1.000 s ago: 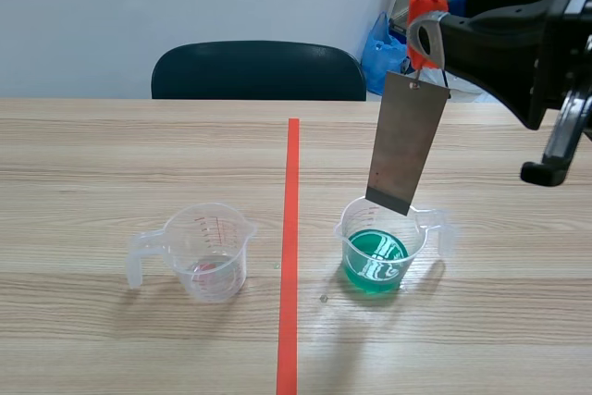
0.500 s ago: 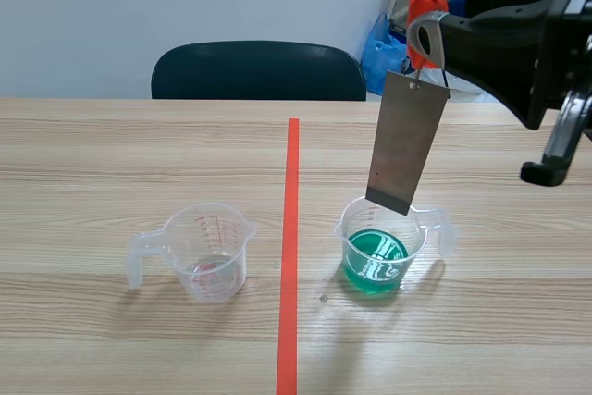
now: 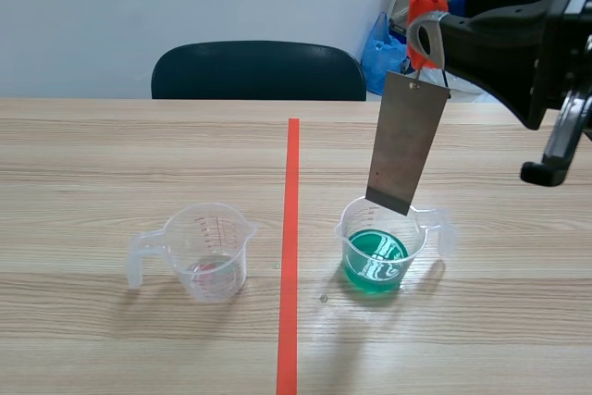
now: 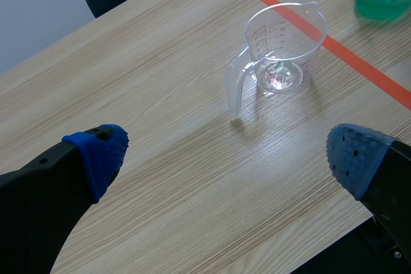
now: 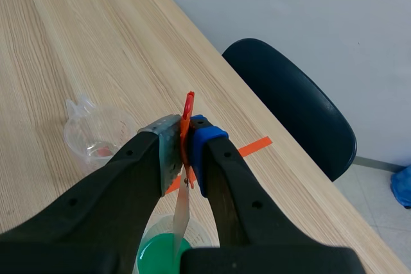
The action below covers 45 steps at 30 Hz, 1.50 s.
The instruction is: Do the redox reaction experiment
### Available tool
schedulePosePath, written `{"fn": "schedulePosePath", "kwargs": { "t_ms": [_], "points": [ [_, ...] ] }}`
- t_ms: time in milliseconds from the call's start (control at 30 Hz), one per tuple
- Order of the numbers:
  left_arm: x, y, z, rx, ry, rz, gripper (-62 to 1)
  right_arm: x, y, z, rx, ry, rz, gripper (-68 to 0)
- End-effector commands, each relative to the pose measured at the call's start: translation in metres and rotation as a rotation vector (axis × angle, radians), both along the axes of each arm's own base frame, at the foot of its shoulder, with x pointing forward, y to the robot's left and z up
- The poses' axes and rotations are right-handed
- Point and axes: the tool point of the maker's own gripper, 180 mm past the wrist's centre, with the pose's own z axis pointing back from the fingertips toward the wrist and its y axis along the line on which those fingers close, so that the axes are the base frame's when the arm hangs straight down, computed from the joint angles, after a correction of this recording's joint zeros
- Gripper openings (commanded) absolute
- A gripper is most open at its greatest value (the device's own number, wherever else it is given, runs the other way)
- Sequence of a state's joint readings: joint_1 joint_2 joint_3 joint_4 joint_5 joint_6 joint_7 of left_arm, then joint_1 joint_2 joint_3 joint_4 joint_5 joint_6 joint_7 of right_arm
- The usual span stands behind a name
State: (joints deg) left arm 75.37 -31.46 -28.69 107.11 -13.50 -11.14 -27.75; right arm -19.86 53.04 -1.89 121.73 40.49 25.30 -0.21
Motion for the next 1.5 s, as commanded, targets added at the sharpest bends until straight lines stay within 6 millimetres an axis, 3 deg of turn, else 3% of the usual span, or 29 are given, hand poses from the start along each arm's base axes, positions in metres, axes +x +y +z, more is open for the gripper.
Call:
{"fn": "schedulePosePath", "kwargs": {
  "t_ms": [0,333,433,500,700,1067,1467],
  "points": [
    [0.002,-0.004,0.006,-0.029,-0.022,-0.002,1.4,0.003,-0.001,0.009,0.008,-0.029,0.002,-66.9],
    [0.000,-0.013,0.004,-0.049,0.003,-0.058,1.4,0.003,-0.002,0.008,0.003,-0.026,-0.001,-66.9],
    [-0.004,-0.024,0.000,-0.100,0.052,-0.126,-23.7,0.003,-0.002,0.007,0.002,-0.025,-0.001,-66.9],
    [0.005,-0.032,0.005,-0.162,0.040,-0.168,-37.5,0.003,-0.002,0.007,0.002,-0.025,-0.001,-66.9],
    [0.045,-0.045,0.023,-0.354,-0.036,-0.240,-58.6,0.003,-0.002,0.007,0.002,-0.025,-0.001,-66.9],
    [0.117,-0.096,-0.014,-0.345,0.043,-0.424,-58.2,0.003,-0.002,0.007,0.002,-0.025,-0.001,-66.9],
    [0.147,-0.176,-0.040,-0.426,0.162,-0.600,-58.2,0.003,-0.002,0.007,0.002,-0.025,-0.001,-66.9]
  ]
}}
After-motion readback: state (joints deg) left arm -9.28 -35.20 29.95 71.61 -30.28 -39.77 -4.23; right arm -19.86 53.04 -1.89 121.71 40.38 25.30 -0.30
